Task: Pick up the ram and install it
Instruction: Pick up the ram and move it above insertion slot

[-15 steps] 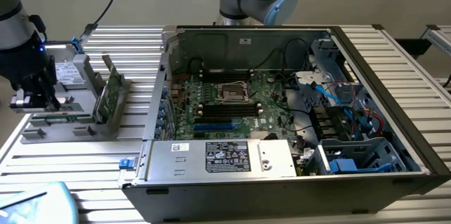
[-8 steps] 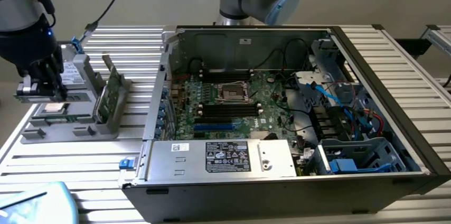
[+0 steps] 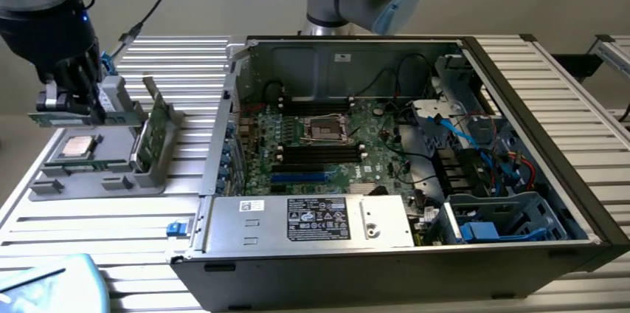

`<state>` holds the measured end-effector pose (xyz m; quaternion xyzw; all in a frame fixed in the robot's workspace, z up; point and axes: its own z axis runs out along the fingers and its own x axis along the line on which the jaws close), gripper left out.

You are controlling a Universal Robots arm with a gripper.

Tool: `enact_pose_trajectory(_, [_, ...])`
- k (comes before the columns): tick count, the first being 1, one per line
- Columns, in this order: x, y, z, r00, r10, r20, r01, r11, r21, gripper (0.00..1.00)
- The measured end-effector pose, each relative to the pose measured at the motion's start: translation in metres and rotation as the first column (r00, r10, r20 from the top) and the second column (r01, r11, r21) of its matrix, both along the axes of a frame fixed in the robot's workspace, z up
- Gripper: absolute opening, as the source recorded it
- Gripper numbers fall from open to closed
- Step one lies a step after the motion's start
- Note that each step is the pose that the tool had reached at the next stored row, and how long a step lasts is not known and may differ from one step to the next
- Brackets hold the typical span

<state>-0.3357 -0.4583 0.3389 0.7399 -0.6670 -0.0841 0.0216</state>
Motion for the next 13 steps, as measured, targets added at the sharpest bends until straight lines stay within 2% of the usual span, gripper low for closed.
enact_pose_trajectory(8, [0.031, -0.0002, 0.0288, 1.0, 0.0, -0.0047, 0.0, 0.9999, 0.0119, 0.14])
enact_pose_trajectory(13, [0.052, -0.0002, 0.0429, 1.0, 0.0, -0.0065, 0.0, 0.9998, 0.0218, 0.14])
